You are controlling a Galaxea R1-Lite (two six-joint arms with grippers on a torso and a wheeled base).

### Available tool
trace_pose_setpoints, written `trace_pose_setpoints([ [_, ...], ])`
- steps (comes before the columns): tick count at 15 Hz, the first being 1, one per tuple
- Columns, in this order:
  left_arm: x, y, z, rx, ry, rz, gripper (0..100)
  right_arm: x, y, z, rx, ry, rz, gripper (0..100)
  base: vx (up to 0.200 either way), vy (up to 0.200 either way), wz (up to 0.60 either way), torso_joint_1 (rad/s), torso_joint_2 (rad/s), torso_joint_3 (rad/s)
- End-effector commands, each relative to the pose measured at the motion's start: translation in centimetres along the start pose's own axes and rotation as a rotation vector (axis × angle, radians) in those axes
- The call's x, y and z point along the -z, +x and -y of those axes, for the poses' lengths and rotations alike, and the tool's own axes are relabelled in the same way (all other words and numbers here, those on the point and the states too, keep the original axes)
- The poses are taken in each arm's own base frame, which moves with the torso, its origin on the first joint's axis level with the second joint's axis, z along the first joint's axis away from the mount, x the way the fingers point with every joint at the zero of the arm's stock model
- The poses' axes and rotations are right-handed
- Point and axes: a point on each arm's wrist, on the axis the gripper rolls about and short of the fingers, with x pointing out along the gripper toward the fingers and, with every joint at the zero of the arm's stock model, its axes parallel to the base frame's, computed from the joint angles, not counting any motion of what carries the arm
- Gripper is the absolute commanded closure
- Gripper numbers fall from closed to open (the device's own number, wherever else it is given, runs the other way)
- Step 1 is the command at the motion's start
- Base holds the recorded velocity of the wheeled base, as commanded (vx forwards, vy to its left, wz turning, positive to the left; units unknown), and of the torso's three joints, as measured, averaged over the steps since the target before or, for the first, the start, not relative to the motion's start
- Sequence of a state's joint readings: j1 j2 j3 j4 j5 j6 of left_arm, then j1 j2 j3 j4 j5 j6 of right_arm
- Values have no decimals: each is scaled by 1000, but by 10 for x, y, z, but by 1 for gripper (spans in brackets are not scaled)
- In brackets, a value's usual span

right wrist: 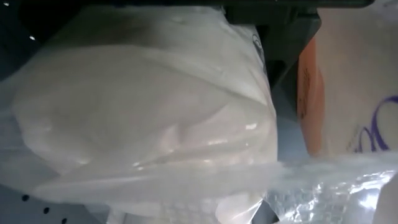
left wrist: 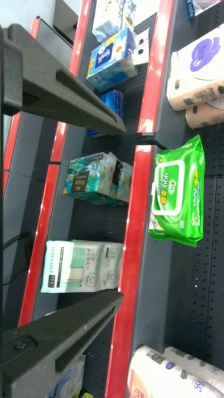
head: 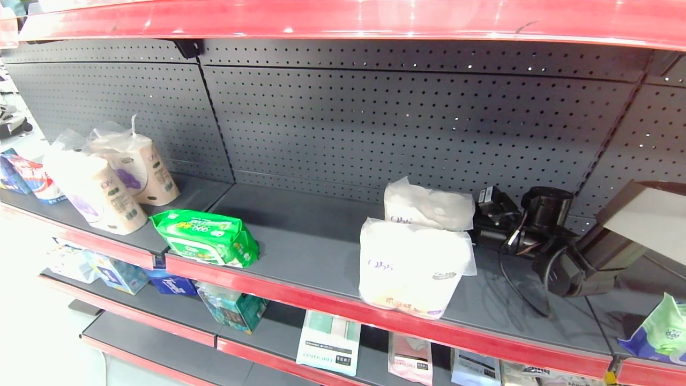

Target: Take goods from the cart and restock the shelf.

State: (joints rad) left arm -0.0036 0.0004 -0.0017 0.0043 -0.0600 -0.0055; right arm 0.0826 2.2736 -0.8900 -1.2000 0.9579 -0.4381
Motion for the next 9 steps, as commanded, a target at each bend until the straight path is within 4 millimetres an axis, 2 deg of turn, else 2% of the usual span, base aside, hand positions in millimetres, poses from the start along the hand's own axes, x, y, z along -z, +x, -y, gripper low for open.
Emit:
trace_pose_setpoints([
  [1,0,0,0,-1,-1,0,0,-1,3,-1,-9,-1,5,100,0,0,0,0,0,0],
  [4,0,0,0,-1,-1,0,0,0,1,0,-16,25,9,100,0,0,0,0,0,0],
  [9,0,0,0,-1,-1,0,0,7,-13,5,-11,40,3,100,0,0,0,0,0,0],
])
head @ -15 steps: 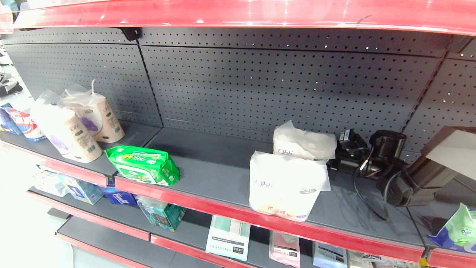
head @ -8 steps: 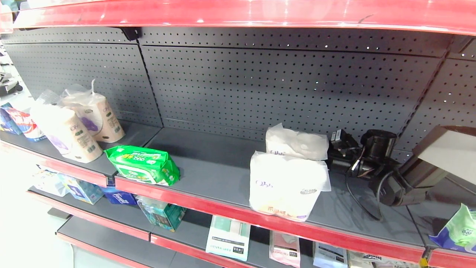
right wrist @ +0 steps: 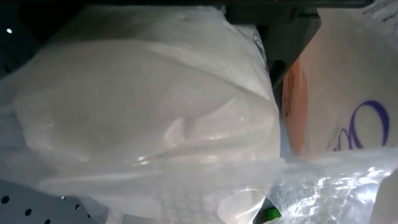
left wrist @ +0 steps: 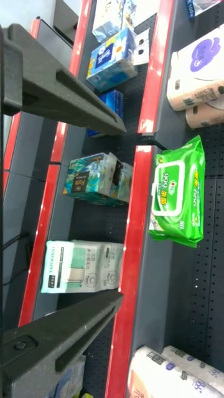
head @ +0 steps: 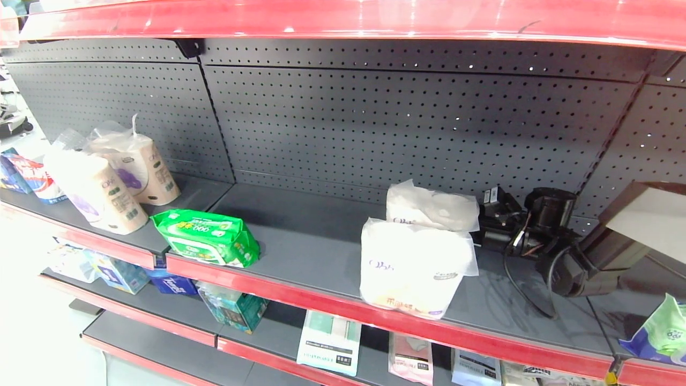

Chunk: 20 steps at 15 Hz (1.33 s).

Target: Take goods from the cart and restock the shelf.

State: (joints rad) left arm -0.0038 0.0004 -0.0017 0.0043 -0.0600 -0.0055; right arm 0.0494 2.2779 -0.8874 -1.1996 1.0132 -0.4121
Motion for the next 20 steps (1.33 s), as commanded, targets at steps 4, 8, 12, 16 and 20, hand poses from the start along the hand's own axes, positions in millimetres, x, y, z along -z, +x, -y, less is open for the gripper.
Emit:
trace_pose_setpoints([
  [4,0,0,0,-1,-1,1,0,1,-2,0,16,-4,-8,100,0,0,0,0,0,0],
  [8,0,0,0,-1,-1,0,0,-2,-1,-2,8,-5,-4,100,0,0,0,0,0,0],
  [12,0,0,0,-1,-1,1,0,-6,-2,-4,1,-16,-5,100,0,0,0,0,0,0],
  [16,0,0,0,1,-1,0,0,-4,-4,-5,0,-16,-14,100,0,0,0,0,0,0],
  [20,0,0,0,-1,-1,1,0,-5,-4,-6,1,-5,-15,0,0,0,0,0,0,0],
])
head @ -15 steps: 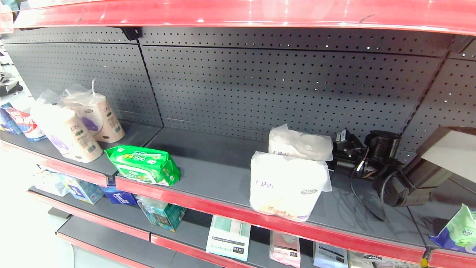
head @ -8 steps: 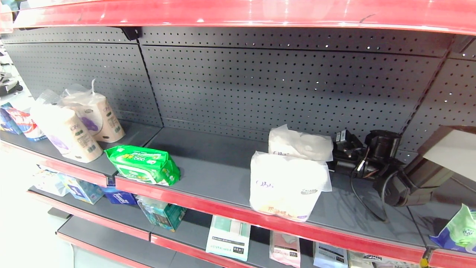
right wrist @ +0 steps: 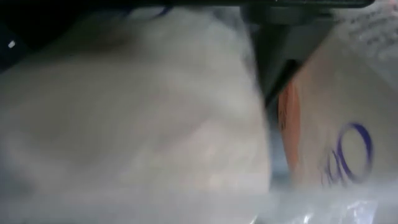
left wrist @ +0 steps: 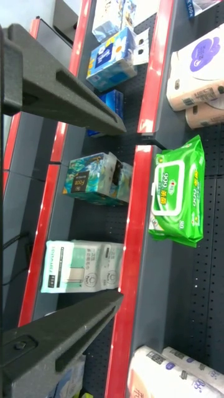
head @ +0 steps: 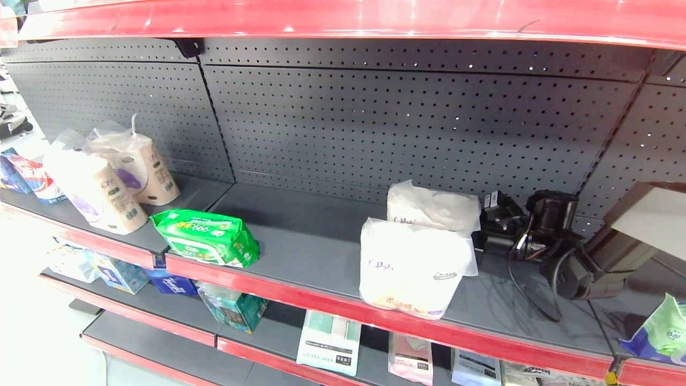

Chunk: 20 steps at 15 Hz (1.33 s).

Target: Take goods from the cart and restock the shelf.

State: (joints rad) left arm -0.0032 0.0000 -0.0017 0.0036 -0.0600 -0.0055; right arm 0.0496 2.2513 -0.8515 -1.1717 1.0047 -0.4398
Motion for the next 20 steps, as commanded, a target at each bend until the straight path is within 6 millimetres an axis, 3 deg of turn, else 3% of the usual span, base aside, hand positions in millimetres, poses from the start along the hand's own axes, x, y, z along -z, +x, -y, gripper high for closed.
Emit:
trace_pose_setpoints([
  [1,0,0,0,1,-1,-1,0,-7,-2,1,7,-15,10,0,0,0,0,0,0,0],
  [5,0,0,0,0,-1,-1,0,-20,-17,-4,29,-13,8,0,0,0,0,0,0,0],
  [9,0,0,0,0,-1,-1,0,-46,-50,-9,85,7,-17,0,0,0,0,0,0,0],
  [13,0,0,0,0,-1,-1,0,-53,-81,-24,133,57,-51,0,0,0,0,0,0,0],
  [18,0,0,0,1,-1,-1,0,-61,-126,-64,210,165,-117,0,0,0,0,0,0,0],
  [20,0,0,0,0,-1,-1,0,-78,-148,-82,371,168,-183,0,0,0,0,0,0,0],
])
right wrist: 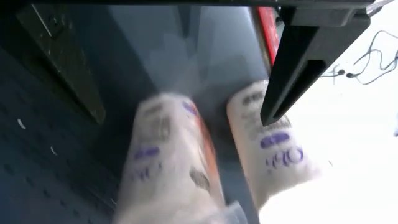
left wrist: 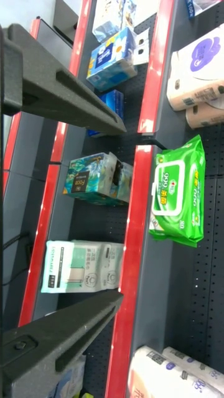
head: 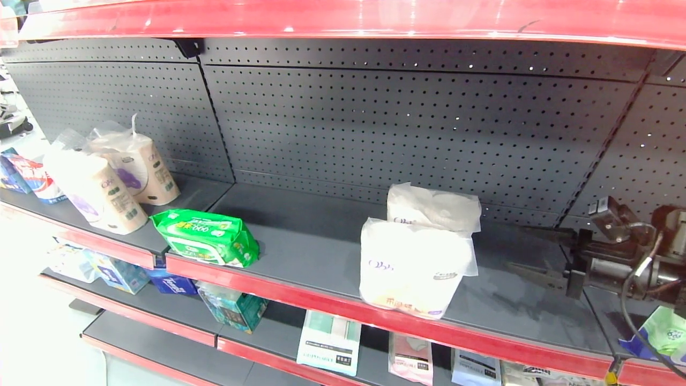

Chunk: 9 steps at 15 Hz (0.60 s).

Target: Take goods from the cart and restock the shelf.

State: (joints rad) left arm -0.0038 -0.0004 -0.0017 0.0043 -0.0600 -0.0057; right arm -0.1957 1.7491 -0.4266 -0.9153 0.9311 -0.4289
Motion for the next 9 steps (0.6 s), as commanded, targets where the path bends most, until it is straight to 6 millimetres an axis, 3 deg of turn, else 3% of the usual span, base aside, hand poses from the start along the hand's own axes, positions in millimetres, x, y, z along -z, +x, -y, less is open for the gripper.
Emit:
trace_pose_setpoints([
  [1,0,0,0,1,0,-1,0,-20,-39,-24,201,-23,-32,0,0,0,0,0,0,0],
  [3,0,0,0,-1,0,1,0,-36,-63,-51,403,-4,-58,0,0,0,0,0,0,0],
  [5,0,0,0,-1,0,-1,0,-44,-92,-93,685,66,-90,0,0,0,0,0,0,0],
  [8,0,0,0,-1,0,-1,0,-41,-131,-143,929,74,-72,0,0,0,0,0,0,0],
  [9,0,0,0,1,0,-1,0,-30,-150,-172,1015,81,-59,0,0,0,0,0,0,0],
])
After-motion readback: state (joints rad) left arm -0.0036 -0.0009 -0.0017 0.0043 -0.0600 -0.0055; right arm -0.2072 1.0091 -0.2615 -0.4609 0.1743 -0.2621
